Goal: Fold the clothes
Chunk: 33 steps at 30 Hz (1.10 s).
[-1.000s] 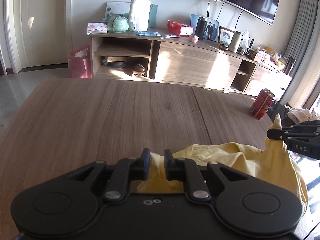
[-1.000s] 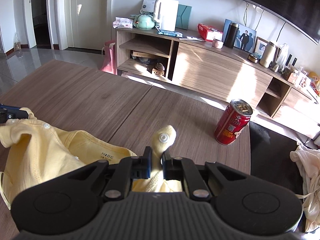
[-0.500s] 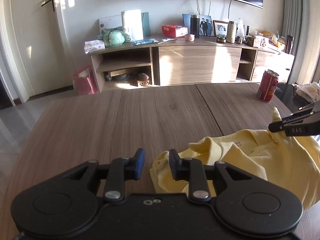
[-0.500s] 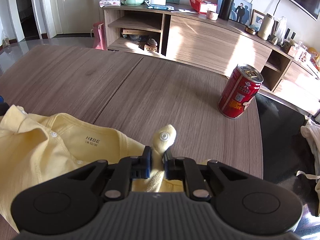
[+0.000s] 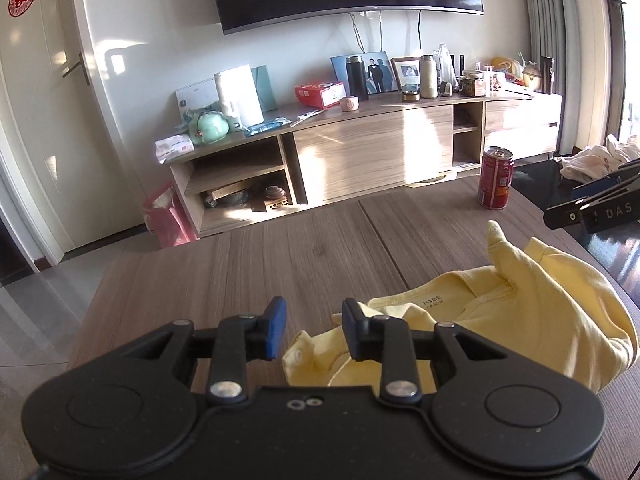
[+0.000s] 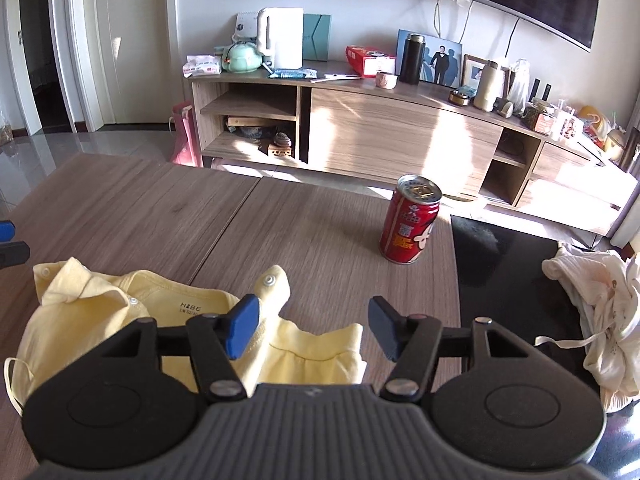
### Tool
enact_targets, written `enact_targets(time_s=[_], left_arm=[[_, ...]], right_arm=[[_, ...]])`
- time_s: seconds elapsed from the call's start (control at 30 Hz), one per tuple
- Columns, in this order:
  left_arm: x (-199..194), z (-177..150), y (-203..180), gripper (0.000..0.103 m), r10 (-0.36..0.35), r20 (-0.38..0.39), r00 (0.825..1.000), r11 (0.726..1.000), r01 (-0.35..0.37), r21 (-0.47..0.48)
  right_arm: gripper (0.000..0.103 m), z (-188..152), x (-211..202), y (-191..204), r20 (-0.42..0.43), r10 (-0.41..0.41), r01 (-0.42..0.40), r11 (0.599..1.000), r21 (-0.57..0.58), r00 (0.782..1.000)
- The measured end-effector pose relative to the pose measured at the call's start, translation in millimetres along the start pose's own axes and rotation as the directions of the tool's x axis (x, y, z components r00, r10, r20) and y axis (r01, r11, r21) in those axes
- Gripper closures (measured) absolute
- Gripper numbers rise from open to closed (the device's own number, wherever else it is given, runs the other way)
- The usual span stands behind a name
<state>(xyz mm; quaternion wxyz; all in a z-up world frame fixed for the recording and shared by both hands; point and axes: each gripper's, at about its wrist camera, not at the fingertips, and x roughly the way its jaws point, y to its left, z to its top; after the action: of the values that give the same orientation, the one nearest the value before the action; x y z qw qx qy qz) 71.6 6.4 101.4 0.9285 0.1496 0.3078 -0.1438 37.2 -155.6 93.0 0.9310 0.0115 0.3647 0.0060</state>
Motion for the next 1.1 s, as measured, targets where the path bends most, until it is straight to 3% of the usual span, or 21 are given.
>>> enact_targets(time_s=[0.13,0.3,0.43,0.63,0.87,0.97,1.1], left_arm=[[7,-6,-1,0.071,-0.024,-0.028,0.999,1.000,0.024,0.002],[19,-26,13,0.069,-0.118,-0.028,0.993,0.992,0.117,-0.057],[22,-35,19,0.065,-0.165,0.012,0.986,0.984,0.166,-0.058],[34,-34,16,0.063,-0.183,-0.001,0.983,0.982,0.183,-0.041],[61,-42,16,0.063,-0.043,-0.071,0.997,0.999,0.042,-0.025],[75,-43,28,0.061,0.035,-0.103,0.994,0.999,-0.038,-0.035],[75,-40,45,0.061,0.063,-0.133,0.989,0.992,-0.076,-0.097]], right_arm=[[0.035,-16,-19,-22,0.026,0.059,-0.061,0.993,0.099,0.998],[0.034,-30,-17,-28,0.007,0.088,-0.088,0.992,0.093,0.996],[0.032,-19,3,-16,-0.007,0.130,-0.129,0.989,0.070,0.991],[0.032,2,41,14,-0.066,0.146,-0.144,0.989,0.038,0.987],[0.032,-7,57,21,-0.133,0.099,-0.102,0.995,-0.012,0.986],[0.032,-18,62,6,-0.171,0.035,-0.041,0.999,-0.033,0.985],[0.032,-27,56,-21,-0.156,0.031,-0.024,0.999,0.047,0.987]])
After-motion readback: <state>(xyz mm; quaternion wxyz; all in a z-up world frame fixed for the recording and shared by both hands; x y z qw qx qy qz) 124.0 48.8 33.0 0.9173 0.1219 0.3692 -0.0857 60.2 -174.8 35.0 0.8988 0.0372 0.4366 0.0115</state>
